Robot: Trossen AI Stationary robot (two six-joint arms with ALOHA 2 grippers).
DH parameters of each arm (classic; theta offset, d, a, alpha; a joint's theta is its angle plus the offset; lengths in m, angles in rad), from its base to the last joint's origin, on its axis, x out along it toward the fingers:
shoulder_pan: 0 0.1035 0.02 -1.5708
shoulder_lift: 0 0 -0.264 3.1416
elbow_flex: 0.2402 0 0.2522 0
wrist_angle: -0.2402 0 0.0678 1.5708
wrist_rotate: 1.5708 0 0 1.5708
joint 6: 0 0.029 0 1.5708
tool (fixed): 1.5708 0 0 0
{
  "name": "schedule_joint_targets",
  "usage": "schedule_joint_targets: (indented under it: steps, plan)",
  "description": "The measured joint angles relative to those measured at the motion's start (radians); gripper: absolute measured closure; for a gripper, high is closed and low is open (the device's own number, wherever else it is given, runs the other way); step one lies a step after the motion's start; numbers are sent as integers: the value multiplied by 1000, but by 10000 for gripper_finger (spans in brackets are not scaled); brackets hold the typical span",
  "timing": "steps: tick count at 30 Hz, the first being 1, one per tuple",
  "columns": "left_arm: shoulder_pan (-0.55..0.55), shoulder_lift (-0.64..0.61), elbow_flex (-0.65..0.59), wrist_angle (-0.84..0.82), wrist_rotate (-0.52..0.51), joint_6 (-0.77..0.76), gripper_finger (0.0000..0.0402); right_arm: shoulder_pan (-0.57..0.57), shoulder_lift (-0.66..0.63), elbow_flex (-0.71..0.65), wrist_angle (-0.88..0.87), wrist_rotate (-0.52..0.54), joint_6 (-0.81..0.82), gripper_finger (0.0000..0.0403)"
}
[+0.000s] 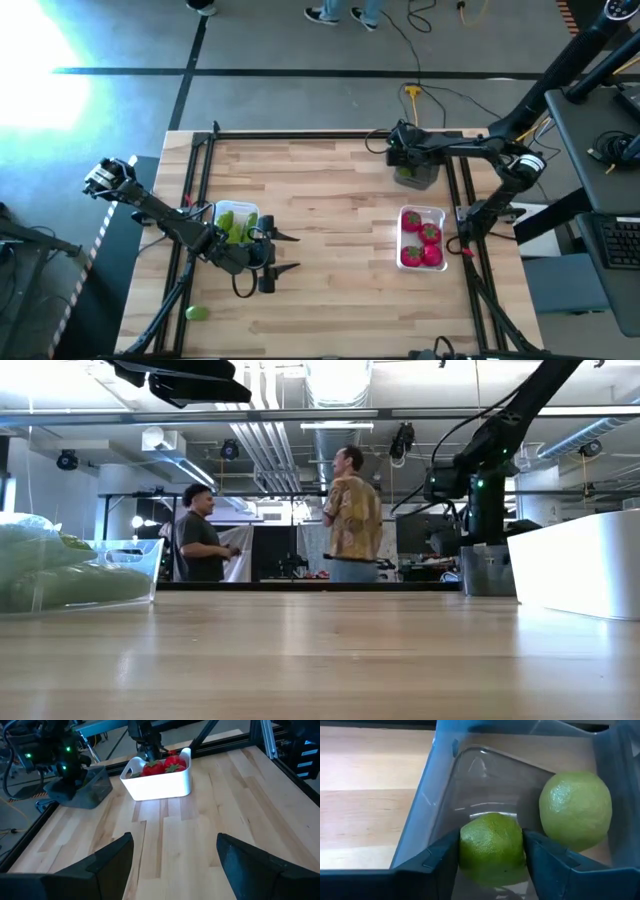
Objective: Sort produce into baskets
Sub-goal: Put the lime into the black bin
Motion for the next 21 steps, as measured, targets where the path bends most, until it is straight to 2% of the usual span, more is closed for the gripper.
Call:
schedule_joint_targets:
  steps: [5, 10, 14, 17, 21]
  plan:
    - [0, 0, 0, 37, 0, -2, 134, -1, -32, -5, -13, -14, -19, 159]
    - [0, 0, 0, 57, 26, -86, 134, 0, -125, -1, -10, -48, -99, 105]
    - [0, 7, -3, 45, 94, -138, 134, 31, -238, 10, -12, -135, -154, 80]
    - [0, 32, -5, 45, 201, -168, 134, 132, -329, 10, -7, -123, -207, 78]
    - [-1, 54, 1, 62, 338, -234, 134, 328, -428, 10, 15, -3, -250, 91]
